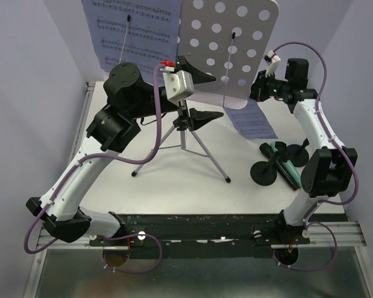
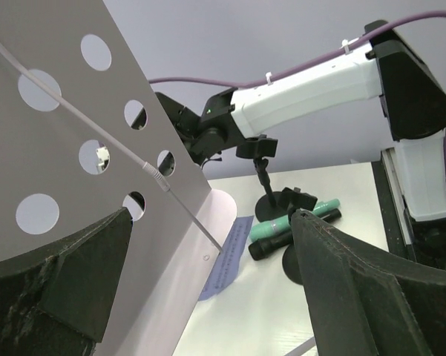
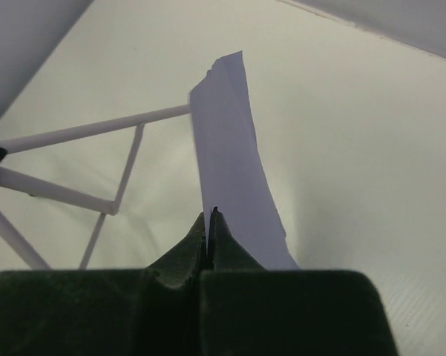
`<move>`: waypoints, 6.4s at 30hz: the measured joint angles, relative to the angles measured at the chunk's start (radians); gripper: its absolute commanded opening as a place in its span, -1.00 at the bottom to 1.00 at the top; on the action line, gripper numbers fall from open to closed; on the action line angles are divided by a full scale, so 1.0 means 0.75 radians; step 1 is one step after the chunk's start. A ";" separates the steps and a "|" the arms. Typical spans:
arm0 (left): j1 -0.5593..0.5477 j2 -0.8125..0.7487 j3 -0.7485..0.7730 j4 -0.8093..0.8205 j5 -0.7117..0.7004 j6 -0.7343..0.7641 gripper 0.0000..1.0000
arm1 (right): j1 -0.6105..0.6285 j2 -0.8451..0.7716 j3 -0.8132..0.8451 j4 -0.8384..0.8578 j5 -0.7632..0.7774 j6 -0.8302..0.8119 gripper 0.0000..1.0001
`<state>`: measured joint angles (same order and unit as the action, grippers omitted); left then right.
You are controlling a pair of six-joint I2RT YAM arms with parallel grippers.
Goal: Pack up the instrument practice props
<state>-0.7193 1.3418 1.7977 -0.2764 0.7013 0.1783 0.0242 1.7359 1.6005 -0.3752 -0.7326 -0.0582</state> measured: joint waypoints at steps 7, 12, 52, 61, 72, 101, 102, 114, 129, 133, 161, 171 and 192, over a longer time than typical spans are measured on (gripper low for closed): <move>0.000 -0.004 -0.016 -0.018 -0.016 0.038 0.98 | -0.020 -0.017 0.017 0.033 -0.148 0.233 -0.99; 0.000 -0.019 -0.016 -0.043 -0.021 0.076 0.97 | -0.085 0.024 0.067 0.069 -0.152 0.352 -0.99; 0.000 -0.065 0.036 -0.443 -0.208 0.509 0.98 | -0.048 0.747 0.693 -0.373 0.739 -0.398 -0.88; 0.000 -0.077 0.007 -0.443 -0.213 0.510 0.98 | -0.034 0.747 0.658 -0.361 0.970 -0.350 -0.21; 0.000 -0.130 -0.013 -0.453 -0.218 0.520 0.97 | -0.034 0.747 0.656 -0.328 1.085 -0.362 0.08; 0.242 -0.362 0.124 -0.570 -0.598 0.541 0.96 | -0.049 -0.504 0.649 -0.175 0.801 0.192 0.45; 0.269 -0.336 0.161 -0.569 -0.607 0.517 0.96 | -0.049 -0.488 0.734 -0.154 0.751 0.196 0.46; 0.560 -0.116 0.413 -0.543 -0.515 0.245 0.75 | 0.379 -0.293 1.254 0.154 0.219 0.120 0.70; 0.762 -0.119 0.219 -0.486 -0.156 -0.081 0.45 | 0.926 0.102 1.400 0.328 0.366 -0.368 0.87; 0.767 -0.124 0.185 -0.463 -0.119 -0.103 0.33 | 0.951 0.130 1.420 0.387 0.391 -0.417 0.87; 0.793 -0.258 -0.070 -0.209 -0.031 -0.145 -1.00 | 1.135 0.261 1.422 0.638 0.686 -0.782 0.91; 0.793 -0.280 -0.109 -0.172 -0.025 -0.144 -1.00 | 1.141 0.261 1.419 0.611 0.773 -0.937 0.93; 0.793 -0.303 -0.154 -0.127 -0.015 -0.134 -1.00 | 1.170 0.163 1.320 0.343 0.348 -0.842 0.65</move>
<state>-0.1246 1.1149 1.6821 -0.3717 0.6899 0.0780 0.9020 1.8584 2.5904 -0.1177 -0.4713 -0.6895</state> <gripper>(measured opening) 0.083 0.853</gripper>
